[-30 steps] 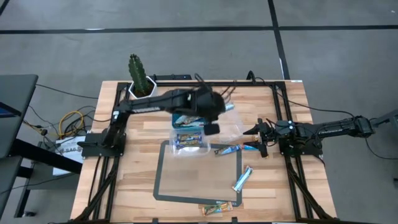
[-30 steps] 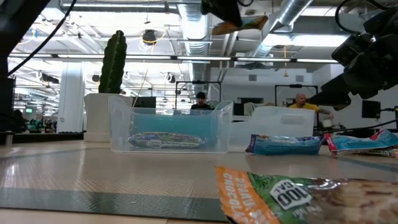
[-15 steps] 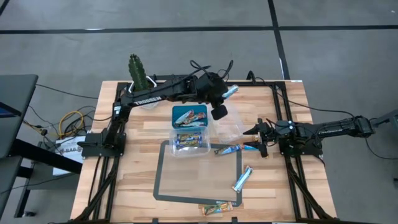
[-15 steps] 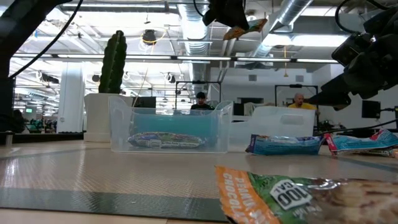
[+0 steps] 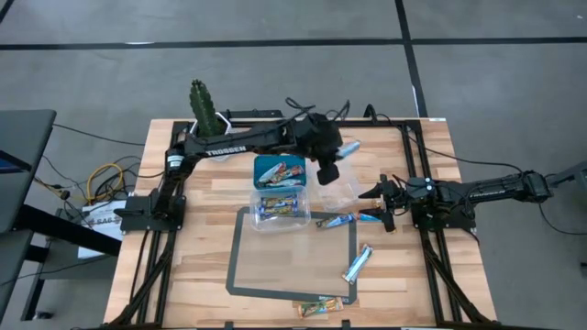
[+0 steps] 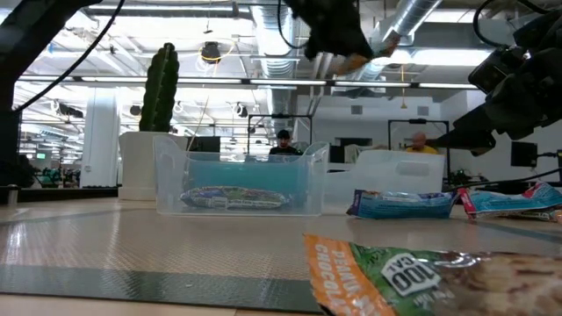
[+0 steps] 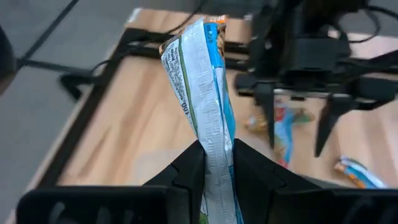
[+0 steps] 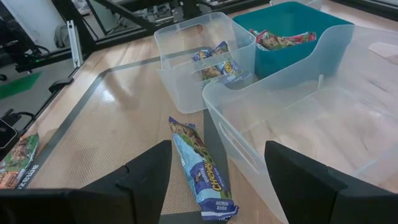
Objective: Pick and place Granola Bars by type
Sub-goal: Put the orange granola bar into the right transparent bin
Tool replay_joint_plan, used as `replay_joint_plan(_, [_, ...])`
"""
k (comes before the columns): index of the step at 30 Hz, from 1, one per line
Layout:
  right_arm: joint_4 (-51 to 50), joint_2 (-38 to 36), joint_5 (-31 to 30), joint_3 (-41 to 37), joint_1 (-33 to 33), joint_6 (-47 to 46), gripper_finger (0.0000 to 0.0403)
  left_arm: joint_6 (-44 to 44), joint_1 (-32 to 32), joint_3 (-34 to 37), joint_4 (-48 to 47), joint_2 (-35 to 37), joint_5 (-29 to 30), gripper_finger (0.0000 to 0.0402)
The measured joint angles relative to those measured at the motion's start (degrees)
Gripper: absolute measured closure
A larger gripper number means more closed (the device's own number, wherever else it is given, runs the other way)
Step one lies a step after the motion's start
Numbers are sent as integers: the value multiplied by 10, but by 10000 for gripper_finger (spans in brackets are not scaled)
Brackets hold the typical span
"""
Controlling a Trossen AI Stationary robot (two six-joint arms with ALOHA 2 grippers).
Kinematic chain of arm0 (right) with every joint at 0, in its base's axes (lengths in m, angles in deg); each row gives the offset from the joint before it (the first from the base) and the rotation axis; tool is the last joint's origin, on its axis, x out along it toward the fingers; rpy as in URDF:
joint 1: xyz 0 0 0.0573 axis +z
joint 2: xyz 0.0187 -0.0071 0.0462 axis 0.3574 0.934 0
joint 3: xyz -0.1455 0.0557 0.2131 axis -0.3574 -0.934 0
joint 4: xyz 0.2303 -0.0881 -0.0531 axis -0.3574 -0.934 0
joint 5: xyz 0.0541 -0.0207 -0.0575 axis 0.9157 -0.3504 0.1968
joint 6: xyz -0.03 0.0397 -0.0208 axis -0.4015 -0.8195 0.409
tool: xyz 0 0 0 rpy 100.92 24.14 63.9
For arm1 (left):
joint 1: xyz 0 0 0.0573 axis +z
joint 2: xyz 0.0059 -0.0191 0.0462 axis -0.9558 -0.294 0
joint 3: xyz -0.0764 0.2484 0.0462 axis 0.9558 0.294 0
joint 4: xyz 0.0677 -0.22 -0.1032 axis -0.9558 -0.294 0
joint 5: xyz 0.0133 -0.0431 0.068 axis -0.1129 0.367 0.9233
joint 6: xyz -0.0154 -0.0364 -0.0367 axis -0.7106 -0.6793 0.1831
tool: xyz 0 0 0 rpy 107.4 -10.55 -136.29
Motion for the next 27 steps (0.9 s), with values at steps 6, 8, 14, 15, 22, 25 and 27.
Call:
replay_joint_plan(6, [0,0,0,0,0,0,154,-24,0,119,102,-2,-45,333])
replay_joint_plan(8, [0,0,0,0,0,0,154,-34,3,153,127,-2,-46,333])
replay_joint_plan(14, [0,0,0,0,0,0,154,-48,4,235,208,-2,-47,333])
replay_joint_plan(15, [0,0,0,0,0,0,154,-51,5,245,216,-2,-47,333])
replay_joint_plan(22, [0,0,0,0,0,0,154,-56,9,296,304,-2,-47,333])
replay_joint_plan(25, [0,0,0,0,0,0,154,-57,9,301,320,-2,-49,333])
replay_joint_plan(27, [0,0,0,0,0,0,154,-57,9,303,321,-2,-50,333])
